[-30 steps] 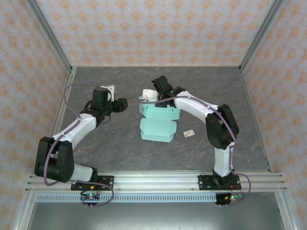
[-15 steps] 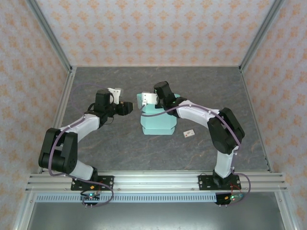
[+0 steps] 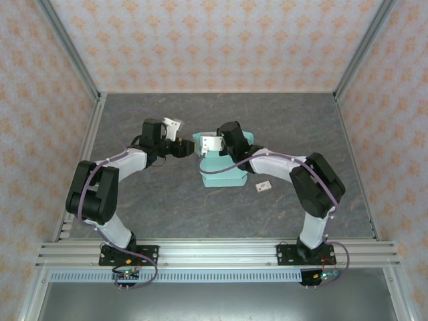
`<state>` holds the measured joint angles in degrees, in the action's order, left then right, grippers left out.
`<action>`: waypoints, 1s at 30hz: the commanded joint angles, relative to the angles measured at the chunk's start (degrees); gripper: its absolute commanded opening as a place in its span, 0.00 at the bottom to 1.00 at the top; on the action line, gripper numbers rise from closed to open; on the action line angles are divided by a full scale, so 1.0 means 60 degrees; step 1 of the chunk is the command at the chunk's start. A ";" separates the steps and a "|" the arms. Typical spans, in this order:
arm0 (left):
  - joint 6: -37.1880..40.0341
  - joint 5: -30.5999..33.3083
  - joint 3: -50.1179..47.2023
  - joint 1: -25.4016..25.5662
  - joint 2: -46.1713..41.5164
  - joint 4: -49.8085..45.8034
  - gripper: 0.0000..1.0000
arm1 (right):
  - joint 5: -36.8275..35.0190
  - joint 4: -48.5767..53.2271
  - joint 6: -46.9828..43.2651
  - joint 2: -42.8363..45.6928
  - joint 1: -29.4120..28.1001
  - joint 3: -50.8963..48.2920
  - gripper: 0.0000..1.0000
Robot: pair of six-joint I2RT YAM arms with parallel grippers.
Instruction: Fold the paper box
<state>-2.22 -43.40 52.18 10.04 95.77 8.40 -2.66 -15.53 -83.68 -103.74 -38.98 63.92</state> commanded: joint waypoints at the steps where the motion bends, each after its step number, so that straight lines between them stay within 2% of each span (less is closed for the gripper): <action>1: 0.0583 -0.0550 0.0419 0.0098 0.0137 -0.0192 0.63 | -0.0035 -0.0883 -0.0265 0.0174 -0.0024 -0.0223 0.00; 6: 0.1298 -0.0802 0.1177 0.0093 0.0580 -0.1170 0.68 | -0.0016 -0.1557 -0.0530 -0.0008 -0.0011 -0.0513 0.00; 9: 0.1547 -0.1365 0.1483 0.0059 0.0834 -0.1470 0.69 | 0.0007 -0.1809 -0.0592 -0.0033 0.0035 -0.0623 0.00; 21: 0.2069 -0.2969 0.2556 0.0069 0.1596 -0.2595 0.66 | 0.0311 -0.1777 -0.0308 0.0049 0.0280 -0.0580 0.00; 30: 0.1846 -0.2452 0.3000 0.0212 0.2137 -0.2592 0.59 | 0.0516 -0.1294 0.0279 0.0225 0.0381 -0.0502 0.00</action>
<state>8.91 -58.19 68.55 10.52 107.79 -6.24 -1.34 -24.29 -84.42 -103.77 -36.80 60.31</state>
